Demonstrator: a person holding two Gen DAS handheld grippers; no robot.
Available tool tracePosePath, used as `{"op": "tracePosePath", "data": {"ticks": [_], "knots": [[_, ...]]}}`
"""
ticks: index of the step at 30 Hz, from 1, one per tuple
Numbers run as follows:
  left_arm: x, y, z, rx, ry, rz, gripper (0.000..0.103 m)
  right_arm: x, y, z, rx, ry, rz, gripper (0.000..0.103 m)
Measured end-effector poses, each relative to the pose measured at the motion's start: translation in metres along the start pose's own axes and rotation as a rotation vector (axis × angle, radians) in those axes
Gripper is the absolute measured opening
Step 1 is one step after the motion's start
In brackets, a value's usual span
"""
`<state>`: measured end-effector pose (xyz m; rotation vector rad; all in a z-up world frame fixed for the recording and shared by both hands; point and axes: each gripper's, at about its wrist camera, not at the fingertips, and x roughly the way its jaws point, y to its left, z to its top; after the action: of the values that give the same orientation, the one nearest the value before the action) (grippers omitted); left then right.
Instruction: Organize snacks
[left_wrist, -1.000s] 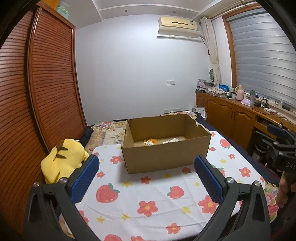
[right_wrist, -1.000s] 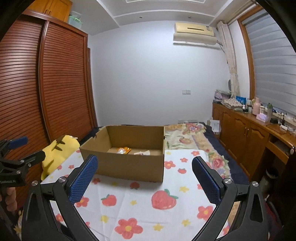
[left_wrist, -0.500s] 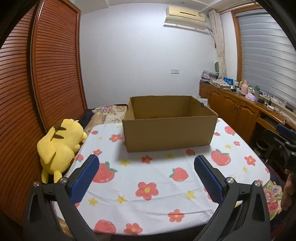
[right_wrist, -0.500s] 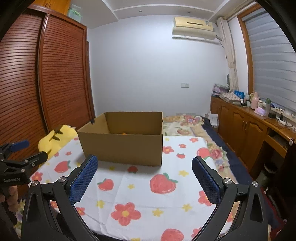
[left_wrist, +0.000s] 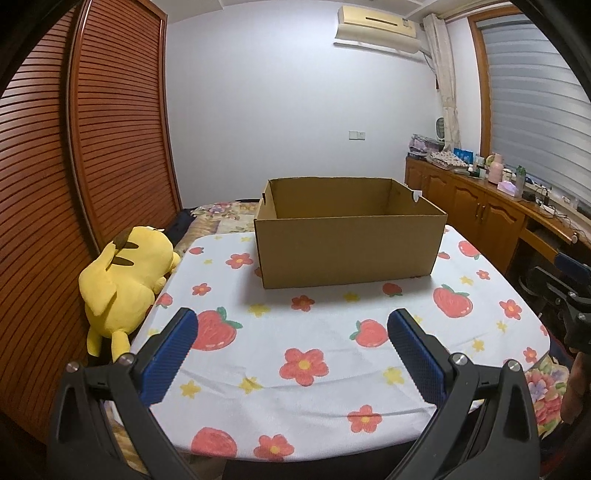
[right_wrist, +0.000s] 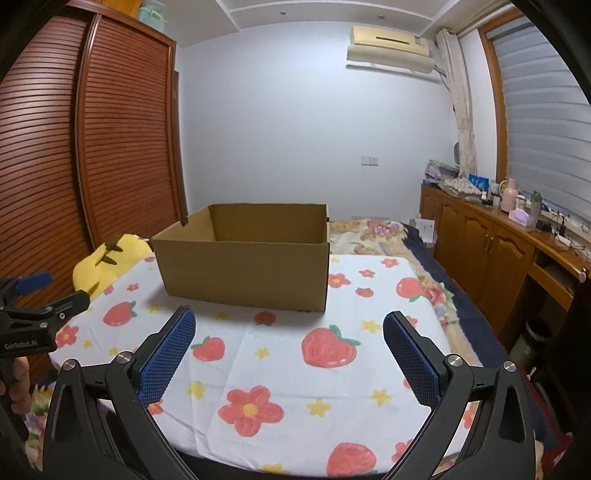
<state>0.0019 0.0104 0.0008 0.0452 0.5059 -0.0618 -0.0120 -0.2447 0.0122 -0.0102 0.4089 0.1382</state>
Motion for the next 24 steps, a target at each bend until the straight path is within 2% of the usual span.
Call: {"op": "tracePosePath", "data": {"ticks": [24], "knots": [[-0.0075,-0.0015,0.0,0.01,-0.023,0.005,0.103,0.0057,-0.0028,-0.0041,0.009,0.01,-0.011,0.103]]}}
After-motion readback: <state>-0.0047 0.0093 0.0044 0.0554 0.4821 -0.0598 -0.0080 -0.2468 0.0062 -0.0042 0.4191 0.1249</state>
